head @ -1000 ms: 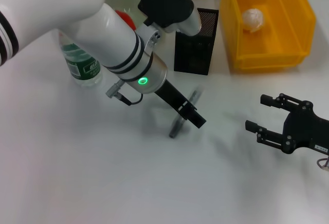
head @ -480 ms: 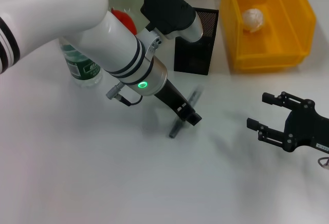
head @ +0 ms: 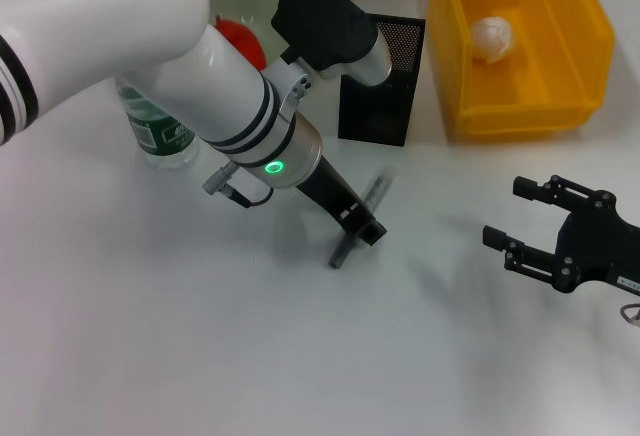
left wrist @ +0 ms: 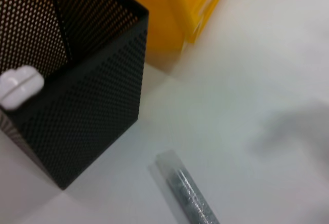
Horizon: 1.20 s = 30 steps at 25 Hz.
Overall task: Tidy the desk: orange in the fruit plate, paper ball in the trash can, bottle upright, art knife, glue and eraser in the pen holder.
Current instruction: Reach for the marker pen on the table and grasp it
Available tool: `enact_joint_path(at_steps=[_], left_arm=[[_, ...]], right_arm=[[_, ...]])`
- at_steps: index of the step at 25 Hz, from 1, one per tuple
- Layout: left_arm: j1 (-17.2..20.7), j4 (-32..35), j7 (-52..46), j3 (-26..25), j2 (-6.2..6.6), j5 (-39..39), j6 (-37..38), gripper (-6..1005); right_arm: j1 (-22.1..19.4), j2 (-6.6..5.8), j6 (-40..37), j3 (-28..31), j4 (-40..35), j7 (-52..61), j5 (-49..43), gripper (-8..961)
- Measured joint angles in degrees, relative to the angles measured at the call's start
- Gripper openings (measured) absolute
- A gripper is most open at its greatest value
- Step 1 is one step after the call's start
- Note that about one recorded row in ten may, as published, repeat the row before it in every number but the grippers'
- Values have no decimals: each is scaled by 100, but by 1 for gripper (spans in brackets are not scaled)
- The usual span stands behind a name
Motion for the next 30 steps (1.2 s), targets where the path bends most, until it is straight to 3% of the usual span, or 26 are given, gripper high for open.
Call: enact_joint_path(at_steps=[11, 16, 30], left_arm=[[0, -88, 105, -1, 0, 13, -27, 530], [0, -99, 159, -1, 0, 18, -35, 369], [-13, -161, 171, -1, 0, 15, -16, 368]], right_arm=[[55, 0, 19, -5, 10, 0, 0, 714], [70, 0, 22, -8, 3, 28, 0, 714], [133, 0, 35, -9, -5, 50, -1, 714]])
